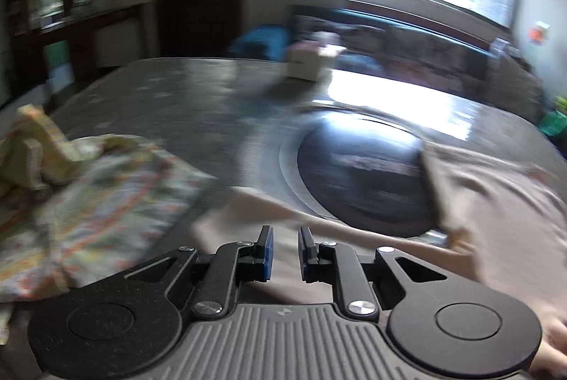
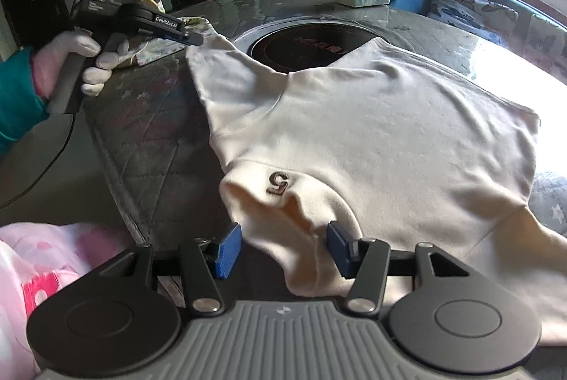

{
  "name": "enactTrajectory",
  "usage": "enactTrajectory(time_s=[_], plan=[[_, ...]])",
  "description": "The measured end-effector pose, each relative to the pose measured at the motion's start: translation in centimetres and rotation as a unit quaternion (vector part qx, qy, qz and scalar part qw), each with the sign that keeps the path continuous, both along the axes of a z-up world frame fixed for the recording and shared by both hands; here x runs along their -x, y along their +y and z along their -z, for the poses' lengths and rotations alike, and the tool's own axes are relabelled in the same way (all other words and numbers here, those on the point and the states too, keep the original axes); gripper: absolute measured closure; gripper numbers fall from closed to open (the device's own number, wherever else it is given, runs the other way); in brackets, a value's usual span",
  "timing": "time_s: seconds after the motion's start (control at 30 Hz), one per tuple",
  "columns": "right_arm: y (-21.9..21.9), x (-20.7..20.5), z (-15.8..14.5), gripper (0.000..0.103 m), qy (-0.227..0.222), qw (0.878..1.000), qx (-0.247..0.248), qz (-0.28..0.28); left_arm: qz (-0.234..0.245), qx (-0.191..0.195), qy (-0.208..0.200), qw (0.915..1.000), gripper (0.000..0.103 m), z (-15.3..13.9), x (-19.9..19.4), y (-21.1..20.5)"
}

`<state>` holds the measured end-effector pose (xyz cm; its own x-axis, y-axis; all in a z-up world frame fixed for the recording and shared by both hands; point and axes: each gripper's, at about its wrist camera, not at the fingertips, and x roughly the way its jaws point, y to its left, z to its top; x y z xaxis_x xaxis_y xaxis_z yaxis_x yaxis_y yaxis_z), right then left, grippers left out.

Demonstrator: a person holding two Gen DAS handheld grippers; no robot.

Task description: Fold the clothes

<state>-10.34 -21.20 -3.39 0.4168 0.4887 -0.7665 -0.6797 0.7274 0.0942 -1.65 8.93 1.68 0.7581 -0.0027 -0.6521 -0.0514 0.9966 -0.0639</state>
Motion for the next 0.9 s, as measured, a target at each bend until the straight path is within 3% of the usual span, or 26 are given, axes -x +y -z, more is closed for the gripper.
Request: enactTrajectory(time_s=[0.17,0.33,0.47,0.77,0.9], plan=[[-0.8,0.5,-1.1,0.049,-0.013,1.000,-0.010,0.009,0.107,0.034,0.003,0.9937,0.086,-0.5,1.2,-5.6],[-1.5,0.8,-0.9,0.049,-0.005,1.000,-0.012,0.023,0.207,0.059,0.010,0.9765,0.086,0.2,2.1,-11.5],[-2.0,1.3,-0.9,0.049,-0.003,1.000,-0.015,0.027,0.254,0.064,0.030,0.9646,0.086,1.6,2.4,-14.8],[-5.8,1.0,-2.3,0.045,-0.026,0.995,-0.031,0.093,0.279,0.049,0.046,0.9578,0.086,2.6,2.6,-15.8],[-8.2,0.0,-2.0,0.045,-0.028,0.988,-0.040,0.145,0.262,0.064,0.037,0.9623,0.086,1.3,0.6,-15.3]])
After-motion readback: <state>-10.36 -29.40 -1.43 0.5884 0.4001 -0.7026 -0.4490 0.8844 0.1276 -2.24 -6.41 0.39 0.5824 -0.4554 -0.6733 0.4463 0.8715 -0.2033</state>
